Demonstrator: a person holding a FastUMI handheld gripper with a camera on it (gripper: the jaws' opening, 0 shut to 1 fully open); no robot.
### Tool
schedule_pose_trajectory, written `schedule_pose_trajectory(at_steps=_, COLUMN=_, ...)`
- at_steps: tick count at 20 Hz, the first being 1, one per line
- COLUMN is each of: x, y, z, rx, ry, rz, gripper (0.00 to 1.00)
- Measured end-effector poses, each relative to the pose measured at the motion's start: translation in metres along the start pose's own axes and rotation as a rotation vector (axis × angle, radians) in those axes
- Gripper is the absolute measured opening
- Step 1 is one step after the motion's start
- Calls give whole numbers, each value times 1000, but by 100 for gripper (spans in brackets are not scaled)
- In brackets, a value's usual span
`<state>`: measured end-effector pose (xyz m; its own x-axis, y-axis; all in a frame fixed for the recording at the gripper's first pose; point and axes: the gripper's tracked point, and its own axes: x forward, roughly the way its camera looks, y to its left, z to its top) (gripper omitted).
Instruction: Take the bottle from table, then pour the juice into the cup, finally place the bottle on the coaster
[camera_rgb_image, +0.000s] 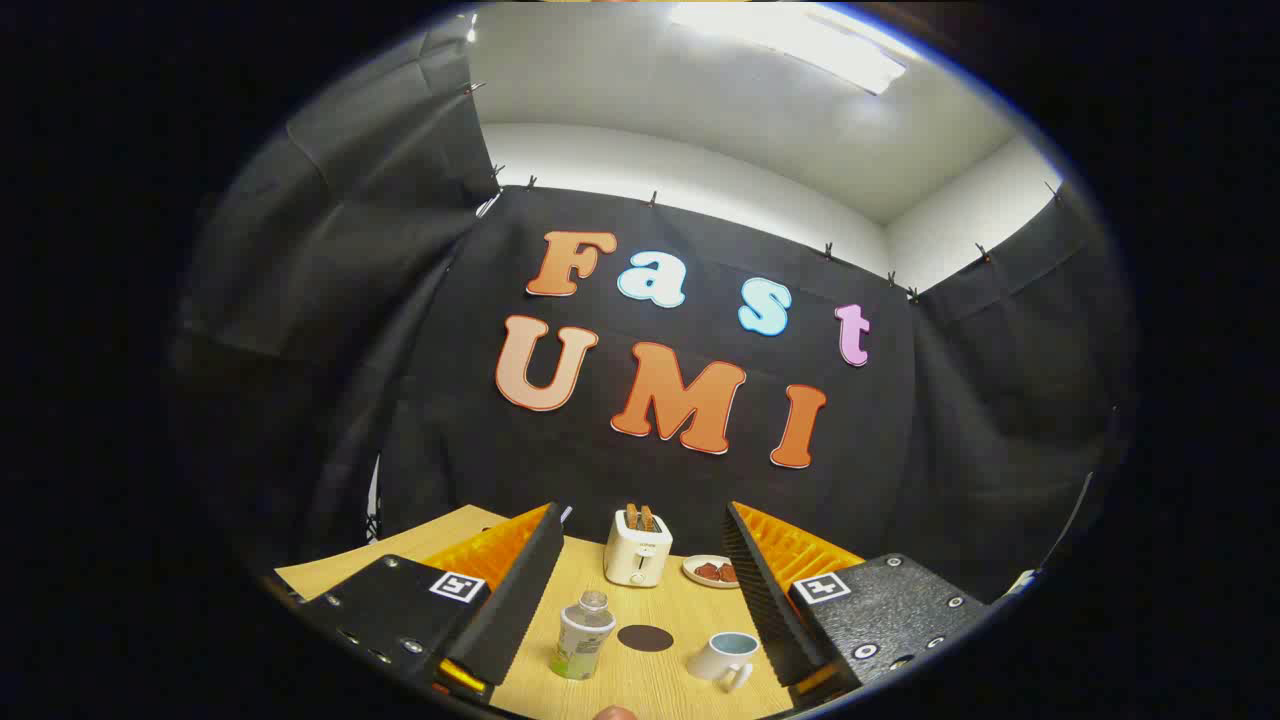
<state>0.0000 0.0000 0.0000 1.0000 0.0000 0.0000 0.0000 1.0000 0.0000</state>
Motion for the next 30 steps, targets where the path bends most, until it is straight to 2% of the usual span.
schedule_pose_trajectory(at_steps=6, x=16, y=12, z=-5, rx=-5, ry=33, rz=-9, gripper=96)
schedule_pose_trajectory(at_steps=10, x=26, y=41, z=-3, rx=8, ry=20, rz=52, gripper=96)
schedule_pose_trajectory(at_steps=14, x=41, y=47, z=-21, rx=2, ry=47, rz=68, gripper=96)
schedule_pose_trajectory(at_steps=18, x=50, y=36, z=-34, rx=-16, ry=76, rz=32, gripper=96)
schedule_pose_trajectory(at_steps=20, x=49, y=34, z=-30, rx=16, ry=70, rz=16, gripper=96)
schedule_pose_trajectory(at_steps=23, x=49, y=35, z=-22, rx=52, ry=47, rz=19, gripper=96)
schedule_pose_trajectory(at_steps=28, x=52, y=31, z=-30, rx=-13, ry=51, rz=-8, gripper=96)
schedule_pose_trajectory(at_steps=30, x=52, y=36, z=-31, rx=29, ry=34, rz=6, gripper=96)
